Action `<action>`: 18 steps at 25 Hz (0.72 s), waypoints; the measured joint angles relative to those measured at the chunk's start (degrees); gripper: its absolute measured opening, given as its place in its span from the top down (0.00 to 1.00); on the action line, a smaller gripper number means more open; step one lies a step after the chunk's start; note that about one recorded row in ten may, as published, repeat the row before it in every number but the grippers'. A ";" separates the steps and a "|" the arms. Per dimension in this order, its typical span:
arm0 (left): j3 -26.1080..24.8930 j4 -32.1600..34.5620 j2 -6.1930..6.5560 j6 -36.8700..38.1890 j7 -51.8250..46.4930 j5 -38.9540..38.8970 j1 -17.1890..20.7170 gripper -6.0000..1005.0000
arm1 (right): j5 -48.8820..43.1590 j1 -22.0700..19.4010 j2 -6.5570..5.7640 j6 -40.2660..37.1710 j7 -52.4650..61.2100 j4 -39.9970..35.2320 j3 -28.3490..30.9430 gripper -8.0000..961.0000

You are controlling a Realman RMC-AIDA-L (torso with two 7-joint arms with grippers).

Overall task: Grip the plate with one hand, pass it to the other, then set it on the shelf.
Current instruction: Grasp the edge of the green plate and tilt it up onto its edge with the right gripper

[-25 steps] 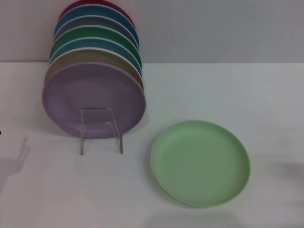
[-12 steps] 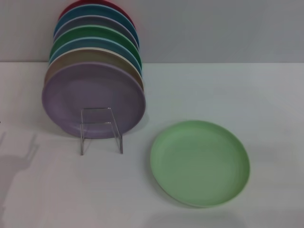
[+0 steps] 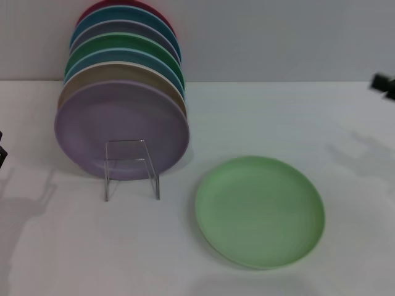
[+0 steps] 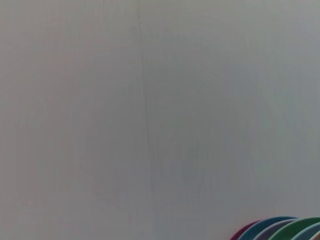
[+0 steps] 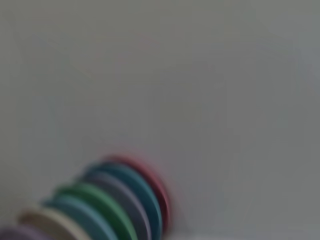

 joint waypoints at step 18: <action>-0.03 0.00 0.00 -0.18 0.02 0.26 -0.40 0.19 | -50.61 19.34 -0.49 9.68 34.71 3.15 -11.27 0.13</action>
